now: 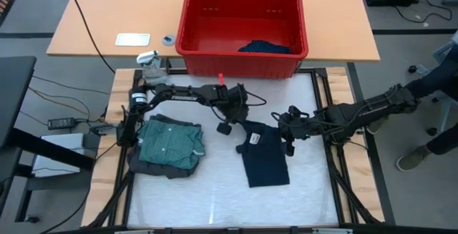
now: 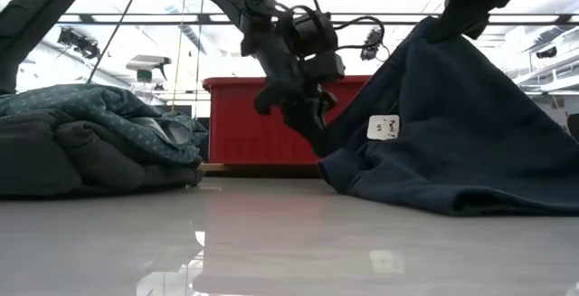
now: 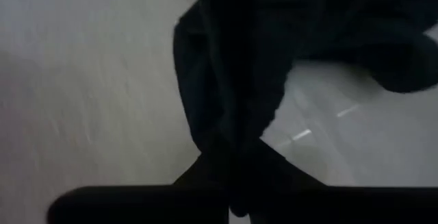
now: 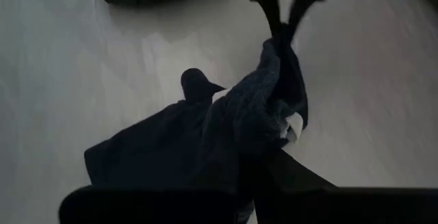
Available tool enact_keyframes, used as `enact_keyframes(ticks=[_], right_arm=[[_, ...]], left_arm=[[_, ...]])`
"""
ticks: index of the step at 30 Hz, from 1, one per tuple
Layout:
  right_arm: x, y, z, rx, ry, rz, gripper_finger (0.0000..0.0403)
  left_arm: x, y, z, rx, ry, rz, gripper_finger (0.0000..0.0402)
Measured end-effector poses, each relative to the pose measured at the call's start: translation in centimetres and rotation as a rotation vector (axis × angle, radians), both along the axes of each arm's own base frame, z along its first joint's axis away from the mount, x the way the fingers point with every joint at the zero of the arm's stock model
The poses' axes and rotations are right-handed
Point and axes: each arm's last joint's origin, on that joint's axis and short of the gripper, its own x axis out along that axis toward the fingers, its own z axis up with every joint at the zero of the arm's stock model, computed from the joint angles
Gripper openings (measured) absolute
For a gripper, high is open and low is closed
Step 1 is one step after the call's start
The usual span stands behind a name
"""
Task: Fold Laundry from Bin
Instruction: Fold the dark blue short on the table
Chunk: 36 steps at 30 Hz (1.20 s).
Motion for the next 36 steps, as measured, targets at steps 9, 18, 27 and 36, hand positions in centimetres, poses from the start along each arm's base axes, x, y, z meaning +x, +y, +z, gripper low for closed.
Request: enact_keyframes(ticks=[9, 18, 27, 36], right_arm=[[-1.1, -1.1, 3.6, -0.151, -0.018, -0.263, 0.002], [-2.2, -1.4, 10.6, -0.106, -0.156, -0.256, 0.002], [-4.4, -0.9, 13.4, 0.257, -0.061, -0.162, 0.002], [-5.1, -2.9, 13.4, 0.134, 0.037, -0.162, 0.002]], left_arm=[[-3.7, -1.0, 9.8, -0.012, 0.016, 0.093, 0.001], [-7.2, -5.3, 20.1, -0.189, -0.007, 0.141, 0.0009], [-7.7, -13.3, 25.0, -0.474, -0.112, 0.043, 0.0009], [-5.4, -15.1, 23.1, -0.512, -0.059, 0.213, 0.001]])
